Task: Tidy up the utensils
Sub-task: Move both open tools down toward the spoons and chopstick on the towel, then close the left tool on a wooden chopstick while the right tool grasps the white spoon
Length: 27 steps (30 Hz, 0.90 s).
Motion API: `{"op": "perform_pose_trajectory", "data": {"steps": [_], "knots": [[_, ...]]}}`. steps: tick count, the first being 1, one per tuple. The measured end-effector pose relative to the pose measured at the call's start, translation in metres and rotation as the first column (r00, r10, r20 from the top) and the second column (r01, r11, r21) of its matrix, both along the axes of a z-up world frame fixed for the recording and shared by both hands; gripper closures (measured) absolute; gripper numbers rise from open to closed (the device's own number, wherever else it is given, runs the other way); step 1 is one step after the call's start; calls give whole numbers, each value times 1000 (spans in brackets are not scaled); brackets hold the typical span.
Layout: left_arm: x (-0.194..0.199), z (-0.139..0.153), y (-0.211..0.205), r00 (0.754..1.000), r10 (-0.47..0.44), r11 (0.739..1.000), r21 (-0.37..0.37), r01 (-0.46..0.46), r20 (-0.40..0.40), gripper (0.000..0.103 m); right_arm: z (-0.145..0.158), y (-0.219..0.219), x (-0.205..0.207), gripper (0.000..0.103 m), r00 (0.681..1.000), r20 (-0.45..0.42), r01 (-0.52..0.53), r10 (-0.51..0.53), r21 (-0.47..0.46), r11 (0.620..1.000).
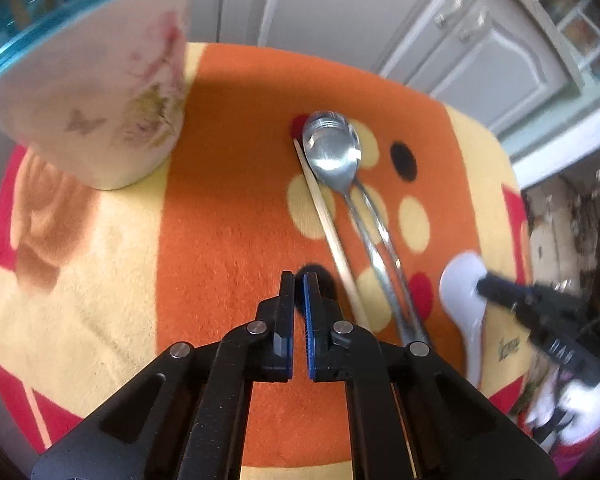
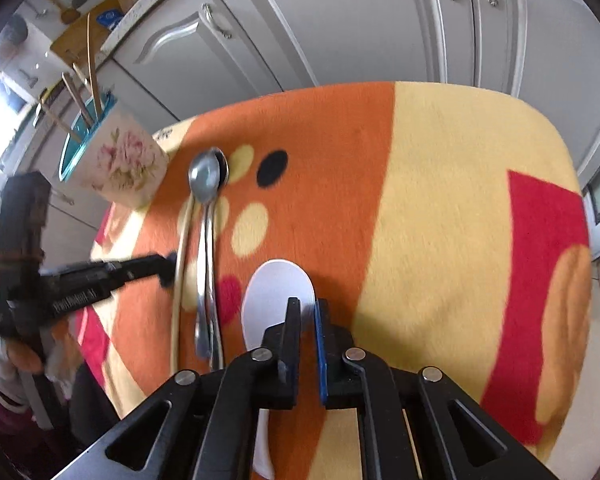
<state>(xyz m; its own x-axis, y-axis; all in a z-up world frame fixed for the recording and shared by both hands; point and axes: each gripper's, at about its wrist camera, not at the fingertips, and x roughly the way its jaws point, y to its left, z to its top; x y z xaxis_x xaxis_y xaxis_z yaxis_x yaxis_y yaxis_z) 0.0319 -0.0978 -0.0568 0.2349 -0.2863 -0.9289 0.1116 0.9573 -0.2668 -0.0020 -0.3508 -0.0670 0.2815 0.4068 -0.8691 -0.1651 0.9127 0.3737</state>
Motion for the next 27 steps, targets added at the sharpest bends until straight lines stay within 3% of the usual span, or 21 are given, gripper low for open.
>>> {"op": "perform_pose_trajectory", "data": {"steps": [1,3,5,8,10,11,12,15,22,27], "knots": [[2,2,0,1000,7,1000,-14,-7,4,96,1,0,-1,96,1000,2,0,0,0,1000],[6,4,-4,1000,8,1000,-9,-8,12,79,4,-1,-1,96,1000,8,8,-8,1,1000],[11,3,-12,1000,12,1000,-14,-11,17,77,8,-1,0,95,1000,16,9,-9,-4,1000],[15,-4,-27,1000,-13,1000,12,13,10,77,13,-1,1,90,1000,26,6,-5,-13,1000],[15,-8,-33,1000,-29,999,35,28,10,78,15,-1,2,77,1000,29,10,-9,-16,1000],[13,-7,-35,999,-46,997,57,44,24,90,16,-2,3,77,1000,29,9,-9,-14,1000],[12,-8,-34,998,-58,997,61,57,12,95,17,-1,3,77,1000,29,5,-4,-15,1000],[7,-8,-22,997,-81,996,22,81,3,96,18,0,3,77,999,33,-2,3,-21,1000],[-18,-4,10,989,-142,989,35,143,-40,97,8,2,9,75,998,22,-60,60,-14,998],[-19,6,13,987,-159,984,76,158,3,94,-5,3,12,75,994,-24,-103,104,30,994]]}}
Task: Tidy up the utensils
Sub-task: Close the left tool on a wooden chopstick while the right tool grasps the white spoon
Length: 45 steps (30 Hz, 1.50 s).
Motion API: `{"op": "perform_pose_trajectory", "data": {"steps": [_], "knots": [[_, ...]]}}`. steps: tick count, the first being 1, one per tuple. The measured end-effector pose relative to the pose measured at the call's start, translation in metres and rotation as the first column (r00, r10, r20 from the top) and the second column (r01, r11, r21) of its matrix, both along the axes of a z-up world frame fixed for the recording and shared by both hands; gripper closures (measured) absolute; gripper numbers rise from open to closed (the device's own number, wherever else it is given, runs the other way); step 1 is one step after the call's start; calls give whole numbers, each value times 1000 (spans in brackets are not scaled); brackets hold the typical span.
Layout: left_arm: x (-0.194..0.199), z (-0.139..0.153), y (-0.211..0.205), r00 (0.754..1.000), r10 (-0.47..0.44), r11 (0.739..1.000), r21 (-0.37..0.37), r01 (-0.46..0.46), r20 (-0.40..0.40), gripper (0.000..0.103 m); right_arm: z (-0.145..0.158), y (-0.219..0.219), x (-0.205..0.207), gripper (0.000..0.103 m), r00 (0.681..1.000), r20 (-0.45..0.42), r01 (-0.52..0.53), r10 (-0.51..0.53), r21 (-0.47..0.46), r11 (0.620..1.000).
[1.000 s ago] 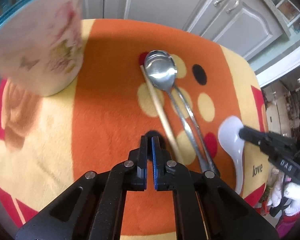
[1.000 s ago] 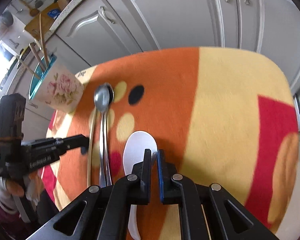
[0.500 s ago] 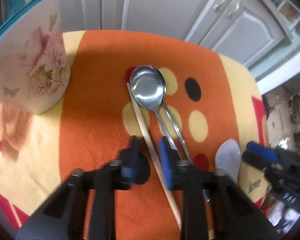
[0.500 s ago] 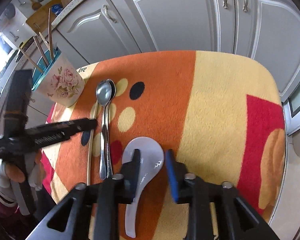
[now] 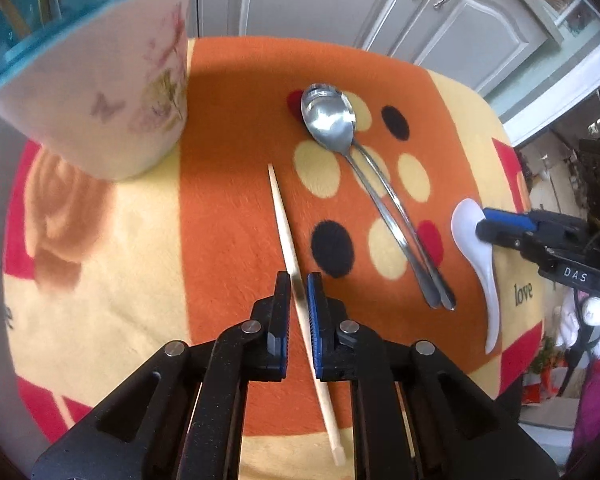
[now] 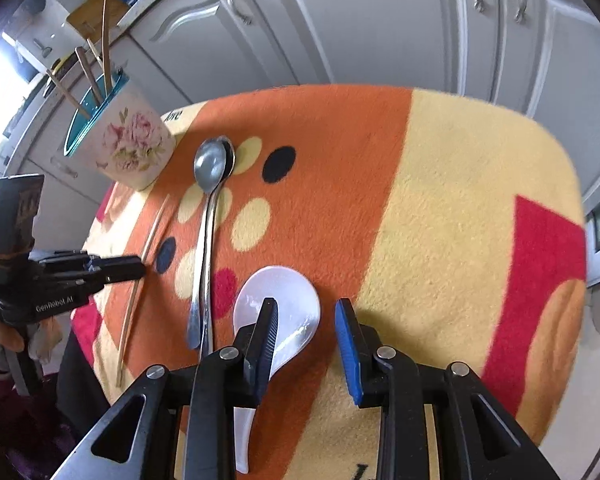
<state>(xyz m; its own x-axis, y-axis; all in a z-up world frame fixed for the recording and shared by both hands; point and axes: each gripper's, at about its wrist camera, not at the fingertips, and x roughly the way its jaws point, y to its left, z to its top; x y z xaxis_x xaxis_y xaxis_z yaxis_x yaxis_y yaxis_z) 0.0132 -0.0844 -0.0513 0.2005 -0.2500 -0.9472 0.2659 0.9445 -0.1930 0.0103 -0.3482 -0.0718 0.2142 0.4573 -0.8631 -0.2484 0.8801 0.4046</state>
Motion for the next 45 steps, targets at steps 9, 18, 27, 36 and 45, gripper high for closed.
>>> {"op": "perform_pose_trajectory", "data": {"steps": [9,18,27,36,45], "knots": [[24,1,-3,999,37,998,52,-38,30,78,4,12,7,75,993,-40,-109,110,22,994],[37,-11,-17,1000,23,993,116,-24,3,78,-1,29,23,76,945,-56,-324,322,-36,945],[39,-11,-25,1000,-15,993,114,14,9,98,10,19,9,96,956,-7,-292,293,-61,954],[29,-11,-19,1000,-21,997,77,21,0,98,-4,-5,-30,96,960,-90,-263,266,40,964],[26,-16,-26,1000,-28,996,82,28,0,98,-6,8,-26,93,960,-55,-267,273,100,959]]}}
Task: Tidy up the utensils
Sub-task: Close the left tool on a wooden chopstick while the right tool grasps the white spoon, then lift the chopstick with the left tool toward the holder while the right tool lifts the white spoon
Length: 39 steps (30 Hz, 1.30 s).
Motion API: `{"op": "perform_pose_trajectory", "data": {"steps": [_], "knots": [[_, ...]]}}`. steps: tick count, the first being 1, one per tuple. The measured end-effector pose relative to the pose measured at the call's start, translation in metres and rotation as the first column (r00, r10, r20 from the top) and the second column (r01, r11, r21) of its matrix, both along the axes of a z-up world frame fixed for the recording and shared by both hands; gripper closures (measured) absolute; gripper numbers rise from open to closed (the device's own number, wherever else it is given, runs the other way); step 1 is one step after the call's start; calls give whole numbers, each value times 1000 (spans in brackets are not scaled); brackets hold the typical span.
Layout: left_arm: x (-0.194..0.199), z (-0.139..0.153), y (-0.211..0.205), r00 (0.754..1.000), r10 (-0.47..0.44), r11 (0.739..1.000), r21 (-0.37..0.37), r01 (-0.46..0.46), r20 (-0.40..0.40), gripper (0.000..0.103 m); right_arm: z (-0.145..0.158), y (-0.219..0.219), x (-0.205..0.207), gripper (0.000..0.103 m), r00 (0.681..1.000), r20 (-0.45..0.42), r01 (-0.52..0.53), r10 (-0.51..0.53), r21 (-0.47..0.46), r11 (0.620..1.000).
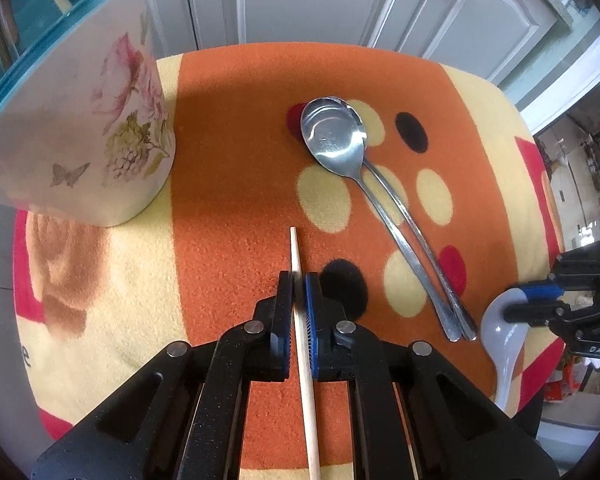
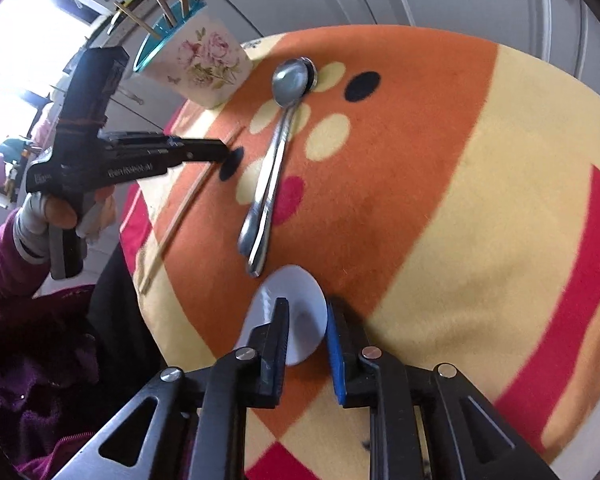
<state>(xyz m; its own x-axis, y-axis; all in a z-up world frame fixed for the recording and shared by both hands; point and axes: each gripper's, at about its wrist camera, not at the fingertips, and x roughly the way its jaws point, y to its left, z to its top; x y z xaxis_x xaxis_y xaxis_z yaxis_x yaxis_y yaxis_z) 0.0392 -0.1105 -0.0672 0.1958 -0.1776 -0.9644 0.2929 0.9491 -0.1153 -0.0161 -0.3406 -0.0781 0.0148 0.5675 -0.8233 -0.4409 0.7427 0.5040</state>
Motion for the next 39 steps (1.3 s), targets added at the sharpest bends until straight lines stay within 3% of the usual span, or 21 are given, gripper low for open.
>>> {"op": "perform_pose_trajectory", "data": {"steps": [4,15,19,27,31,36,39], "knots": [[-2,14,3,1000,11,999,-38,-11,23,99,11,4,-6,97,999,47,9,-6,-47,999],[-22,81,22,988,38,988,-153,-15,151,99,87,7,-8,100,971,235,56,-48,-27,998],[-29,98,32,982,48,985,-174,-16,181,99,101,16,-5,100,963,264,57,-49,-25,998],[-42,117,51,976,70,978,-205,-26,208,99,62,-6,-3,97,976,187,137,-110,-140,981],[-42,115,52,977,77,977,-209,-35,198,99,32,-22,-12,84,984,111,152,-136,-156,976],[-41,113,50,979,75,978,-204,-35,189,99,5,-26,-16,80,987,37,162,-158,-130,978],[-39,112,47,980,76,979,-200,-38,184,99,6,-16,-14,80,988,37,150,-148,-72,986]]}}
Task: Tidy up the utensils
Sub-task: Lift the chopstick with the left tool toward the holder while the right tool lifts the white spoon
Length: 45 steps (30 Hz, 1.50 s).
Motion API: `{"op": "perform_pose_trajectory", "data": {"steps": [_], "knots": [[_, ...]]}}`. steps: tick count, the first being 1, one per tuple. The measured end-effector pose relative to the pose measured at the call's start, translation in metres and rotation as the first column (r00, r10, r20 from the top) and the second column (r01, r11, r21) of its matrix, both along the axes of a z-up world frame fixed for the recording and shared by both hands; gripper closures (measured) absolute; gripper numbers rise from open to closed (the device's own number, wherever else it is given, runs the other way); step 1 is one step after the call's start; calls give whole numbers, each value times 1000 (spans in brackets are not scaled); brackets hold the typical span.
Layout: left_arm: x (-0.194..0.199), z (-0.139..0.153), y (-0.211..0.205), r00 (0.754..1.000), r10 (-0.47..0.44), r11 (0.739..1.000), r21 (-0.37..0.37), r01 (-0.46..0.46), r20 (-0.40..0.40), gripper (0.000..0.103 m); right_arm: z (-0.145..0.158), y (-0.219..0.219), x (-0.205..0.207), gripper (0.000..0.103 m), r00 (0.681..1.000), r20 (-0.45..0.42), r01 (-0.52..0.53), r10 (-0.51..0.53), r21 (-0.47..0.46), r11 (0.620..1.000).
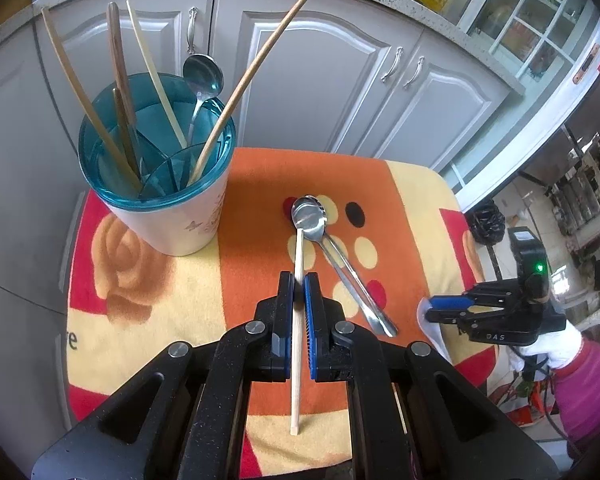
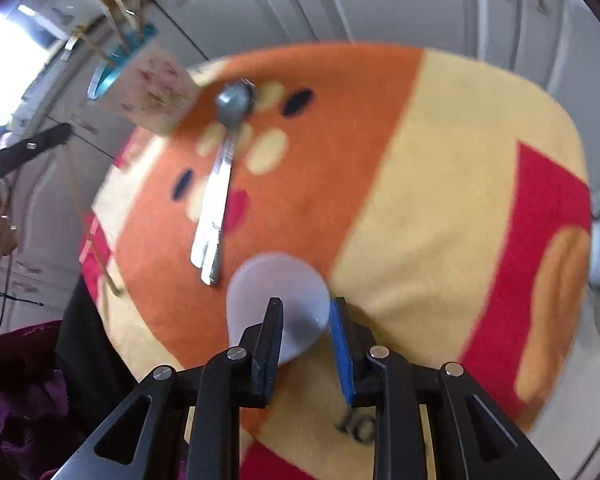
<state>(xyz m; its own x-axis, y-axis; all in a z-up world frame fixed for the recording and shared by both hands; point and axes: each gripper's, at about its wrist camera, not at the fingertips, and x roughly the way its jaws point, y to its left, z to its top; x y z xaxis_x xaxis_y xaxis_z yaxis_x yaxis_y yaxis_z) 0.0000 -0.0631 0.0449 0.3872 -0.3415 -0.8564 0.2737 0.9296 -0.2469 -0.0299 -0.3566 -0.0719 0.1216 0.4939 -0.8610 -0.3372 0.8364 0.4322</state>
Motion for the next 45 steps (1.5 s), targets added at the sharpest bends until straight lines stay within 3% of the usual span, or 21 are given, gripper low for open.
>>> {"op": "perform_pose_trajectory", "data": {"steps": [2,7,10,14,18,20,22,25,34,45], "knots": [[0,-1,-1,1000,3,1000,4,-3,-3,99,-1,5,5,80,1000,-4,-1,1,24,1000],[0,0,3,1000,3,1000,1,-3,-5,99,15,11,-2,79,996,39,-73,77,-100,992],[3,-3,3,1000,11,1000,-8,-11,-13,99,23,9,-13,73,996,36,-76,79,-74,994],[2,-4,-1,1000,-1,1000,-16,1,-16,99,8,9,-21,72,997,-11,-77,76,-97,992],[2,-3,-4,1000,-9,1000,-8,8,-14,99,2,8,-15,72,999,-31,-45,44,-14,999],[2,-3,-2,1000,-2,1000,-8,1,-14,99,2,21,-13,72,997,-14,-75,75,-18,997],[1,-3,-1,1000,4,1000,-9,-4,-12,99,3,36,-15,89,993,13,-116,117,-58,992],[-1,-1,2,1000,9,1000,-10,-9,-9,99,6,43,-18,95,990,43,-128,132,-91,988],[-6,19,12,1000,9,999,-50,-8,27,99,38,42,-24,98,989,103,-103,107,-40,994],[-5,72,45,990,69,995,-84,-58,124,99,115,67,7,98,965,263,-44,-11,204,978]]}}
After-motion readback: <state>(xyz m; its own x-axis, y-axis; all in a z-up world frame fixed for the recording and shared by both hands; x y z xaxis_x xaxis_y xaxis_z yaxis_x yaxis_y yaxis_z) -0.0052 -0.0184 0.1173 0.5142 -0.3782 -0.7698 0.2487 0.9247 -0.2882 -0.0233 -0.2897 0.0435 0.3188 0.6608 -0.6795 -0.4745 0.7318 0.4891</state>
